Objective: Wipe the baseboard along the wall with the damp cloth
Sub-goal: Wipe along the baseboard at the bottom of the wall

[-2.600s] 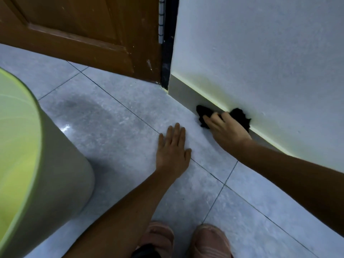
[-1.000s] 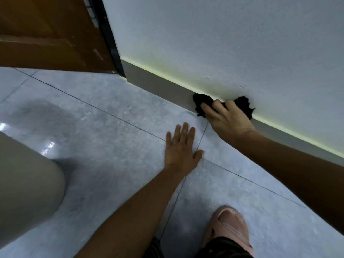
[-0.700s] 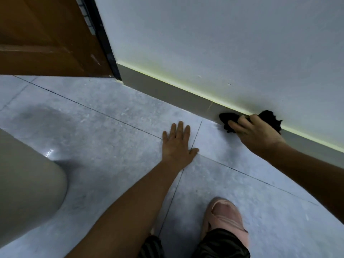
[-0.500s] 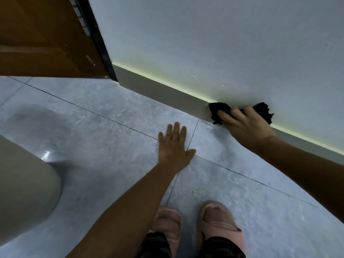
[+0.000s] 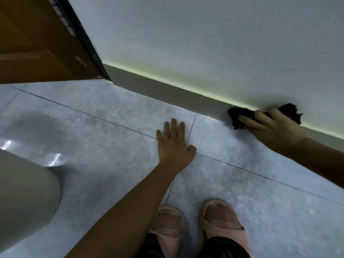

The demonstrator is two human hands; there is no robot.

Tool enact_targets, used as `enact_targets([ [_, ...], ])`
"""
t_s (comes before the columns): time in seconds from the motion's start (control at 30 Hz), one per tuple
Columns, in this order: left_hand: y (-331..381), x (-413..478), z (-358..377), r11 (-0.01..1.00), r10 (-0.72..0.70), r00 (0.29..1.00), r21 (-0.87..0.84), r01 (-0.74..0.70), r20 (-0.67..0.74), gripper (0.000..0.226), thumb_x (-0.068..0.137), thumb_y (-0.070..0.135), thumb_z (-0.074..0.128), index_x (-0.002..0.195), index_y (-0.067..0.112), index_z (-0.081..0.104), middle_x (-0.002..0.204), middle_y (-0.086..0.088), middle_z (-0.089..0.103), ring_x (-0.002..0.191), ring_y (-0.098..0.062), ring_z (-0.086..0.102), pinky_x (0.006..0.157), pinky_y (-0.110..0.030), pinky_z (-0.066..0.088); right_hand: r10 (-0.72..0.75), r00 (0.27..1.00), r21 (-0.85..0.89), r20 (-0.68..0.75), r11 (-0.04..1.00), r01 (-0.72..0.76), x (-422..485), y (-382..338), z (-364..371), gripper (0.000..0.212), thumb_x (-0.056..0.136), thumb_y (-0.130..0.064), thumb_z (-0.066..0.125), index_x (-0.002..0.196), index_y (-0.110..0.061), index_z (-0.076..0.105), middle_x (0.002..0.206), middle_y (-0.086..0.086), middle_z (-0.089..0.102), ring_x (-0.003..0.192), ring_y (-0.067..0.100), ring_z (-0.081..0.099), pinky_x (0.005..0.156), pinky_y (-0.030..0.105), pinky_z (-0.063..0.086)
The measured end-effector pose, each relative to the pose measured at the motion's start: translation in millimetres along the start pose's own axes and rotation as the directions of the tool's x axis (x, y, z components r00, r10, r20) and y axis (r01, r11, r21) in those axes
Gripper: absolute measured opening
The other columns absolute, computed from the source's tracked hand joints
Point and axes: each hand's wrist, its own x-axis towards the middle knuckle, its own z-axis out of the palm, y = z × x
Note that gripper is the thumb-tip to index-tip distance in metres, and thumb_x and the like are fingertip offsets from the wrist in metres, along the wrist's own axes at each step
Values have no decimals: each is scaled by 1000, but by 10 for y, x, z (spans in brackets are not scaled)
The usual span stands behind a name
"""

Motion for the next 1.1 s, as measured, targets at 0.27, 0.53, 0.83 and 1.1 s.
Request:
enact_targets([
  [0.27, 239, -97, 155, 995, 103, 995, -13, -103, -10, 78, 91, 57, 32, 151, 24, -6, 159, -5, -16, 146, -26, -15, 116, -51, -7, -7, 989, 39, -150, 999, 13, 693, -112, -461, 53, 97, -19, 39, 148, -17, 28, 161, 2, 2, 130, 27, 30, 87, 34, 36],
  [0.53, 264, -89, 158, 993, 97, 993, 55, -101, 61, 79, 92, 61, 26, 149, 24, -15, 158, -6, -22, 144, -27, -21, 117, -51, -7, -6, 990, -16, -139, 1000, 4, 247, -226, 207, 46, 85, -17, 48, 129, -20, 59, 151, -5, 36, 116, 26, 45, 82, 39, 32],
  [0.83, 307, -128, 183, 995, 82, 996, 50, -84, 42, 79, 91, 59, 27, 149, 23, -13, 158, -7, -21, 144, -29, -21, 116, -53, -6, 149, 951, 47, -271, 989, -142, 118, -107, 217, 41, 72, -20, 67, 112, -21, 71, 141, -5, 52, 103, 28, 36, 69, 36, 29],
  [1.1, 410, -96, 199, 994, 72, 997, 83, -74, 19, 81, 91, 54, 29, 150, 16, -12, 158, -12, -19, 145, -29, -18, 117, -51, -8, 97, 982, -4, -164, 995, -99, 196, -287, 377, 42, 78, -24, 62, 119, -26, 68, 147, -9, 43, 104, 29, 32, 73, 37, 26],
])
